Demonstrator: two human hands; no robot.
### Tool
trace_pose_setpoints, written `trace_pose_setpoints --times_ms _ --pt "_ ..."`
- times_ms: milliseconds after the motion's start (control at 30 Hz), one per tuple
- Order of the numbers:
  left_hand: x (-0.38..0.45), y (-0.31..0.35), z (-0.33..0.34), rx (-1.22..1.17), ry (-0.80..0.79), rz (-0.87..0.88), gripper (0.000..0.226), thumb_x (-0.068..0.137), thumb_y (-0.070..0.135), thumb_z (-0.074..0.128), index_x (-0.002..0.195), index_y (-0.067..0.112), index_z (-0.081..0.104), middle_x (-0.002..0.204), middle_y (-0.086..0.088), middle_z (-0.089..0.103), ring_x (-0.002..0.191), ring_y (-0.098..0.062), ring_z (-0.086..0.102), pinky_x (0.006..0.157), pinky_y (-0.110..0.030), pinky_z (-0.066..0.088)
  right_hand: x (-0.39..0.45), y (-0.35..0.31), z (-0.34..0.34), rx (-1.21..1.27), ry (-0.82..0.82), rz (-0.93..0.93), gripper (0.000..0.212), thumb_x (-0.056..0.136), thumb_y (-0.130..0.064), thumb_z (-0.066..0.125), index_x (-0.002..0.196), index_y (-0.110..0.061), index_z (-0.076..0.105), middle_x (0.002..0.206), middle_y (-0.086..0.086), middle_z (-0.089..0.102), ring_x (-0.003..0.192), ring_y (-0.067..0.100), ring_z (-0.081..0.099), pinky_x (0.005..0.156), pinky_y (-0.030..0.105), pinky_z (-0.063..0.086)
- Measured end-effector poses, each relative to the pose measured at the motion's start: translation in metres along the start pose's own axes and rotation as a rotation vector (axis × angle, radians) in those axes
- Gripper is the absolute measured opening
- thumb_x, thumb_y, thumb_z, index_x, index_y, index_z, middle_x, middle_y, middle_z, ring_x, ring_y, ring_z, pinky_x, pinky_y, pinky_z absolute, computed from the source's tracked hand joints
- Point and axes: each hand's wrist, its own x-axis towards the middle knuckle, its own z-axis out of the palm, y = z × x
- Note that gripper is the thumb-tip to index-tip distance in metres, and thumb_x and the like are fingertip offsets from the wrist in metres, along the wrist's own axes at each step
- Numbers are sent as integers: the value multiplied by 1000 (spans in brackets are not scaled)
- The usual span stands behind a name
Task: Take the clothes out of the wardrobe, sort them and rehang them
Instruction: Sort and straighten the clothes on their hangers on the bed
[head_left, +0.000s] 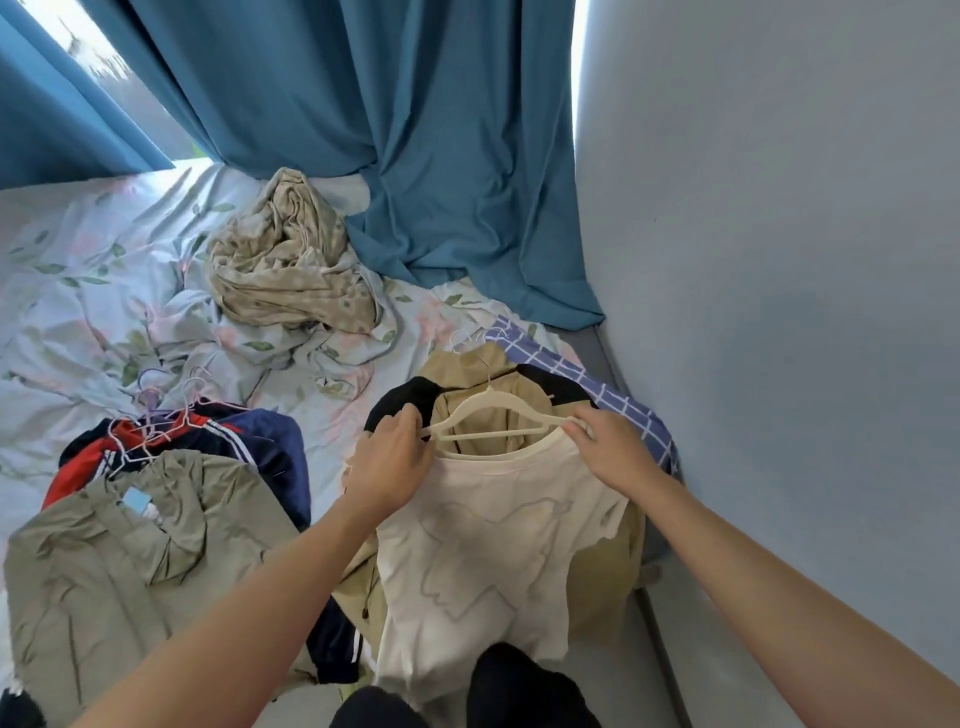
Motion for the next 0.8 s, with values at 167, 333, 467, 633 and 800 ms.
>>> trace_pose_setpoints --times_ms 167,333,467,633,800 --pt "85 -21 72 24 22 13 17 103 31 54 91 22 46 91 7 52 86 -21 46 75 -44 41 103 61 36 -60 -29 -39 21 108 -37 49 94 -24 57 87 -5 63 83 17 60 72 45 54" --pt "152 -57 145 59 -31 -10 13 102 28 55 104 15 59 102 -1 55 93 -28 55 74 -48 48 181 108 93 -225 7 -101 24 108 -33 49 125 -21 63 116 2 67 110 28 58 86 46 51" --pt "173 -68 188 42 -145 -53 41 100 29 59 140 20 57 142 -2 50 124 -29 51 93 -44 50 199 125 140 -321 3 -99 51 104 -36 54 151 -19 47 143 4 54 130 28 48 104 46 47" --pt "147 -76 204 20 -121 -82 54 100 34 58 153 25 48 152 -1 48 136 -28 47 103 -45 47 187 103 174 -288 24 -196 56 97 -32 60 150 -20 44 153 2 44 136 26 42 112 44 42" --pt "101 -119 199 53 -44 -162 55 102 42 52 153 26 45 152 0 48 137 -27 48 106 -47 44 171 66 211 -230 -35 -260 53 98 -35 59 147 -20 47 151 1 45 135 25 44 112 44 42"
